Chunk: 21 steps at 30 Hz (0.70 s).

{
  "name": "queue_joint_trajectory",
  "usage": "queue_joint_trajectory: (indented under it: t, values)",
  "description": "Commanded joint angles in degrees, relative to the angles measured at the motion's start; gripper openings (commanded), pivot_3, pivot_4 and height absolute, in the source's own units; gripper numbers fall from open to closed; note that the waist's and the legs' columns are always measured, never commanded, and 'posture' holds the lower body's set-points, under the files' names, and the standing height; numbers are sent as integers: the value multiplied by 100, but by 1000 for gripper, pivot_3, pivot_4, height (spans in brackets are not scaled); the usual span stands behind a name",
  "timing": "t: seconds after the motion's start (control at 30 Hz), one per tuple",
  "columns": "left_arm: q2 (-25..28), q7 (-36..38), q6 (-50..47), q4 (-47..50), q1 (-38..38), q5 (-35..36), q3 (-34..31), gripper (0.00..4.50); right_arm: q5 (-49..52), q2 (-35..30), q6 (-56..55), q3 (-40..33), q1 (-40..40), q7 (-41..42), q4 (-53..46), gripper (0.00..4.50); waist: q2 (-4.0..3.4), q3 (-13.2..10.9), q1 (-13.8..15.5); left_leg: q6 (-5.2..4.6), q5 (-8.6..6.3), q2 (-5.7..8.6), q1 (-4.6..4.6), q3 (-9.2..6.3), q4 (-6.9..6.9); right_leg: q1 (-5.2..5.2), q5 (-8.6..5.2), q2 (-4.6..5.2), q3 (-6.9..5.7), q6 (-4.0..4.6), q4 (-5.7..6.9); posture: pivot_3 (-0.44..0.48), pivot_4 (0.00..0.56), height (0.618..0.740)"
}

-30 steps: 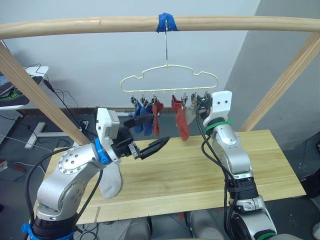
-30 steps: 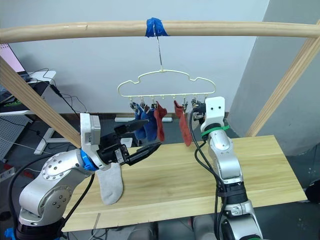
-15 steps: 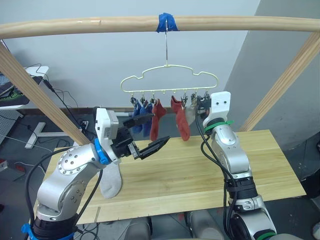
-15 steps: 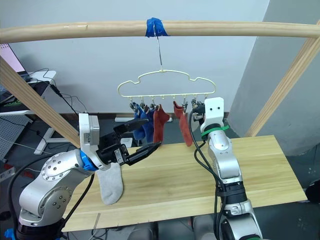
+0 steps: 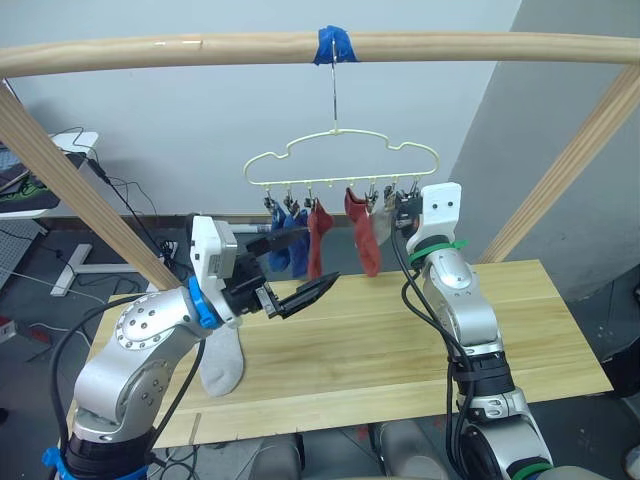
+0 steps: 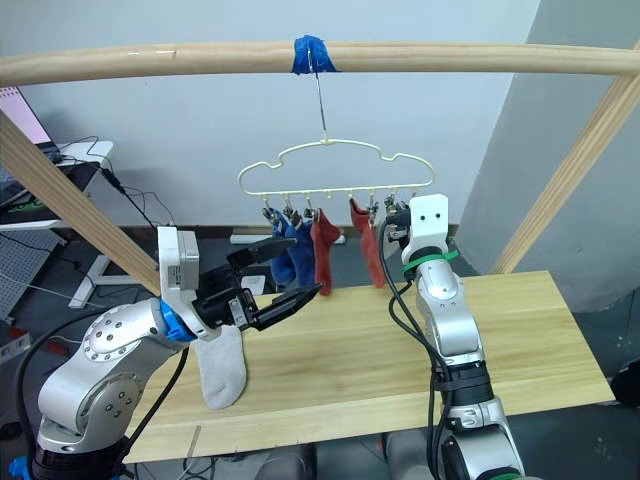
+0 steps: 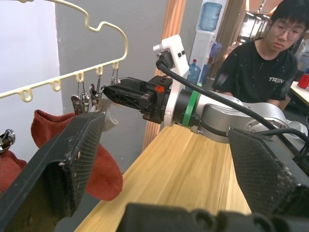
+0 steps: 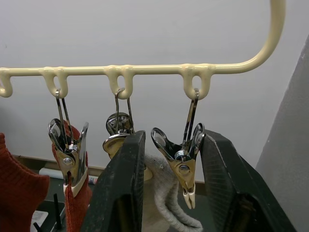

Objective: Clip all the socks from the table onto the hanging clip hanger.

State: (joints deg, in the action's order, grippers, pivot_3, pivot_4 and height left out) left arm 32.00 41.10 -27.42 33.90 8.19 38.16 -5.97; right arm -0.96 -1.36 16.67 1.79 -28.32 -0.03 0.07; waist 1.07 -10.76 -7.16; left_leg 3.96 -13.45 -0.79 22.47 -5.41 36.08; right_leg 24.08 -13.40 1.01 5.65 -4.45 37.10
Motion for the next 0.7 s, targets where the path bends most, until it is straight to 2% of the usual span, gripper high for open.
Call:
queue_joint_trajectory:
  t: [0.03, 0.23, 0.47, 0.67, 0.7]
  values:
    - [6, -36, 74, 147, 46, 46, -39, 4500, 14, 27, -122, -50, -138, -28, -125, 1730, 0, 0, 5, 0, 0, 0, 0, 0, 0, 0, 0, 0, 0, 0, 0, -40, 163, 740]
    - [18, -51, 68, 155, 30, 59, -36, 4500, 17, 31, -143, -65, -140, -30, -133, 1730, 0, 0, 37, 0, 0, 0, 0, 0, 0, 0, 0, 0, 0, 0, 0, -41, 163, 740]
    - [5, -65, 52, 177, 19, 61, 7, 4500, -4, 7, -165, -93, -127, -43, -171, 18, 0, 0, 63, 0, 0, 0, 0, 0, 0, 0, 0, 0, 0, 0, 0, -45, 165, 740]
    - [-10, -90, 48, 182, 14, 61, 49, 4500, 14, -33, -147, -120, -93, -8, -224, 18, 0, 0, 64, 0, 0, 0, 0, 0, 0, 0, 0, 0, 0, 0, 0, -50, 167, 740]
    - [2, -99, 25, 173, -11, 51, 57, 4500, 153, -131, 19, -158, -93, 193, -339, 18, 0, 0, 64, 0, 0, 0, 0, 0, 0, 0, 0, 0, 0, 0, 0, -50, 167, 740]
